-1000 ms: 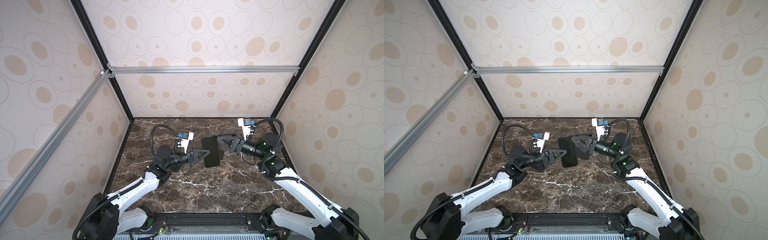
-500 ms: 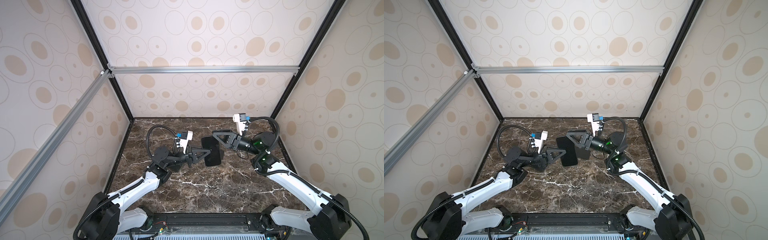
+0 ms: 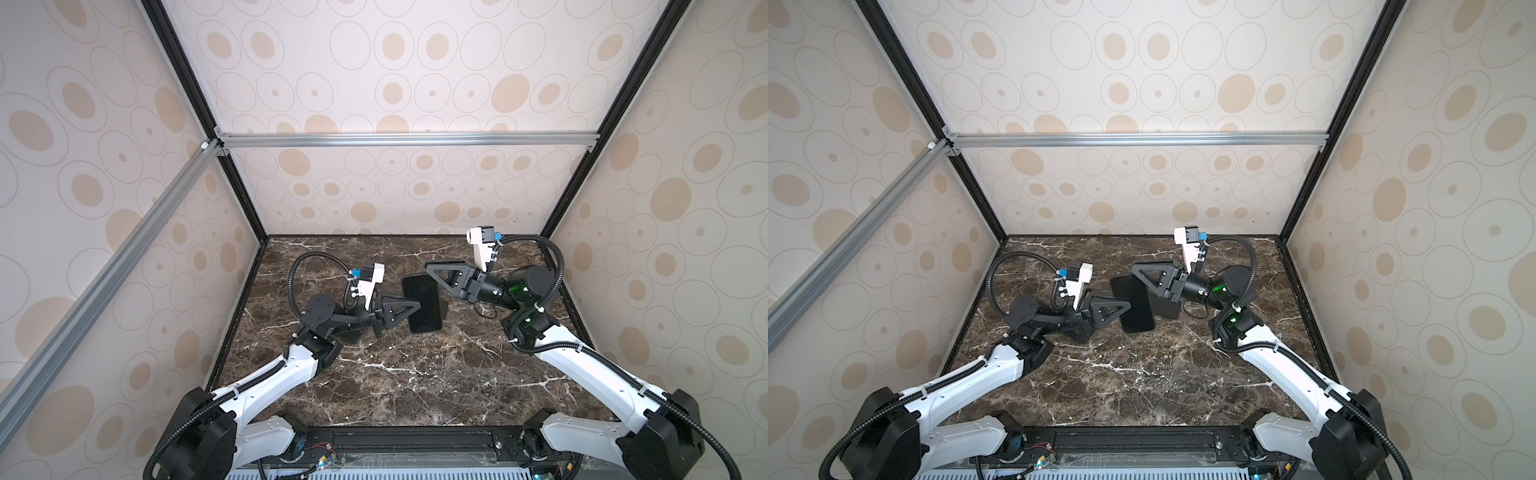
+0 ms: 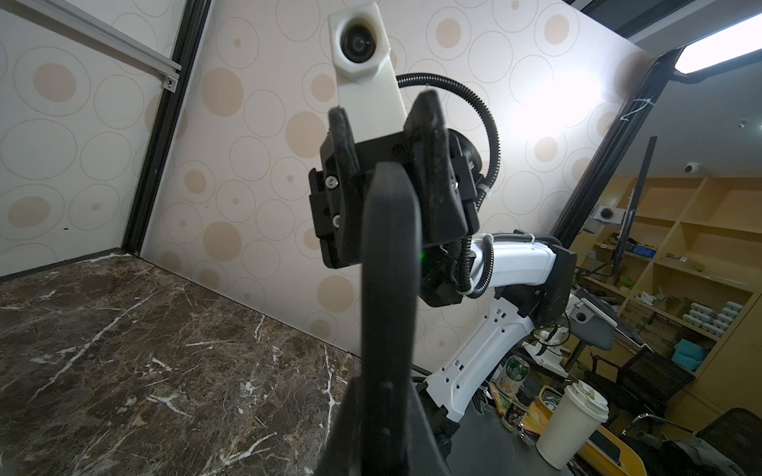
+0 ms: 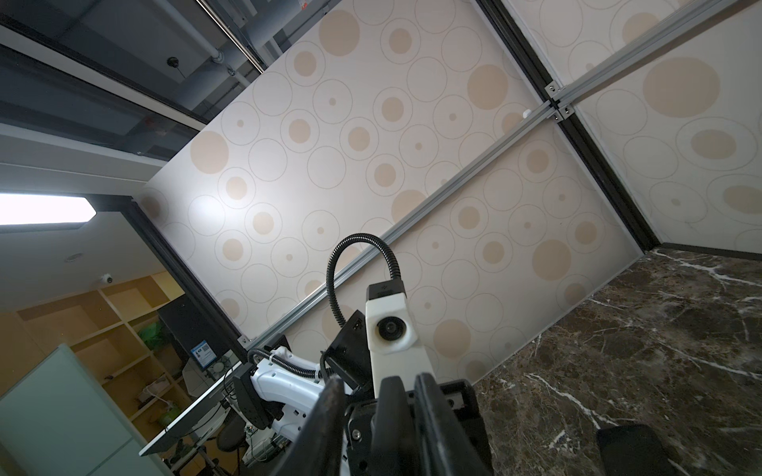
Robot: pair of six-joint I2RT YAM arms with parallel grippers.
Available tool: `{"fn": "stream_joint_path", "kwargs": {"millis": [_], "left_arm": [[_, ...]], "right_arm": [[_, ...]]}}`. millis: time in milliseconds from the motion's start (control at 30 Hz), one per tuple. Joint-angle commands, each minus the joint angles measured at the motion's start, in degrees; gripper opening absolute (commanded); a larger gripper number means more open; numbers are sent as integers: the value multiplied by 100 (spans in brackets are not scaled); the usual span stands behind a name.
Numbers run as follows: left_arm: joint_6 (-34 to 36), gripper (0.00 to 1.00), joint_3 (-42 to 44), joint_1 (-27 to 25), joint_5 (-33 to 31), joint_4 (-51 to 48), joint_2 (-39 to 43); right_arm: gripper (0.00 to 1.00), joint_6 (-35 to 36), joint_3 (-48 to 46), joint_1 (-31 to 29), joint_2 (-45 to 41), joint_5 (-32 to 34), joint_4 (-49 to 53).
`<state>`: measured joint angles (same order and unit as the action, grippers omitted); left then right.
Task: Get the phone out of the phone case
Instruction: 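Pull the right gripper away from the phone while the left gripper holds it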
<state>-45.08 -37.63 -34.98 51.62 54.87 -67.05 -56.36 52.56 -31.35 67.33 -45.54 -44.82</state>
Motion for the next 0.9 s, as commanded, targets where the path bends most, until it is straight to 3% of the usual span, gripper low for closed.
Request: {"fn": "stream_joint_path", "kwargs": {"millis": [0, 233, 400, 533, 867], "left_arm": [[97, 0, -80, -24, 24, 400, 161], [95, 0, -95, -31, 28, 400, 152], [83, 0, -93, -79, 77, 409, 89], [65, 0, -86, -114, 83, 440, 60], [45, 0, -101, -116, 90, 477, 2]], "right_arm": [[27, -67, 62, -81, -151, -71, -101], [22, -54, 90, -145, -121, -28, -48], [31, -91, 193, -169, -84, 119, -145], [32, -81, 266, -171, -88, 176, -183], [25, -72, 233, -169, -144, 210, -185]]}}
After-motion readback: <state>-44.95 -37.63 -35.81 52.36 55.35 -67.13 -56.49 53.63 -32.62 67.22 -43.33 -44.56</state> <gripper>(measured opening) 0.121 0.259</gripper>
